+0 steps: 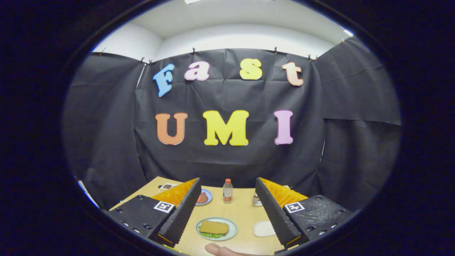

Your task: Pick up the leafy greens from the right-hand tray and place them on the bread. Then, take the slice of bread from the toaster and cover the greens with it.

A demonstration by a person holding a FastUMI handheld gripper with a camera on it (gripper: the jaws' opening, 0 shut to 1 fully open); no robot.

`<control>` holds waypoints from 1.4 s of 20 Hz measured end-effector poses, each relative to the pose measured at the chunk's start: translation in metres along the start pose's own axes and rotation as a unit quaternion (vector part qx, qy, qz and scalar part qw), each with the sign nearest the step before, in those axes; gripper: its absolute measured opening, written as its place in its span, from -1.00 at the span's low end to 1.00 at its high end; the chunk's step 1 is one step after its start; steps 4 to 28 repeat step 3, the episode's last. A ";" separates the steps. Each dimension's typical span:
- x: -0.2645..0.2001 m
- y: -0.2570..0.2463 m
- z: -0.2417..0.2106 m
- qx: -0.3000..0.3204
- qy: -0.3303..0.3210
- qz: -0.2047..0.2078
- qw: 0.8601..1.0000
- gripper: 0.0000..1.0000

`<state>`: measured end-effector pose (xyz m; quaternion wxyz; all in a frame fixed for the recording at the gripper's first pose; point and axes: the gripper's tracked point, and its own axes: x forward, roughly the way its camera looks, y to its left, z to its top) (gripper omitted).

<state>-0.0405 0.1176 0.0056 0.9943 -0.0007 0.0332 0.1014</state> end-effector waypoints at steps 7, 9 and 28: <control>-0.021 0.000 -0.001 0.004 -0.017 0.006 1.000 0.93; -0.021 0.000 -0.001 0.004 -0.017 0.006 1.000 0.93; -0.021 0.000 -0.001 0.004 -0.017 0.006 1.000 0.93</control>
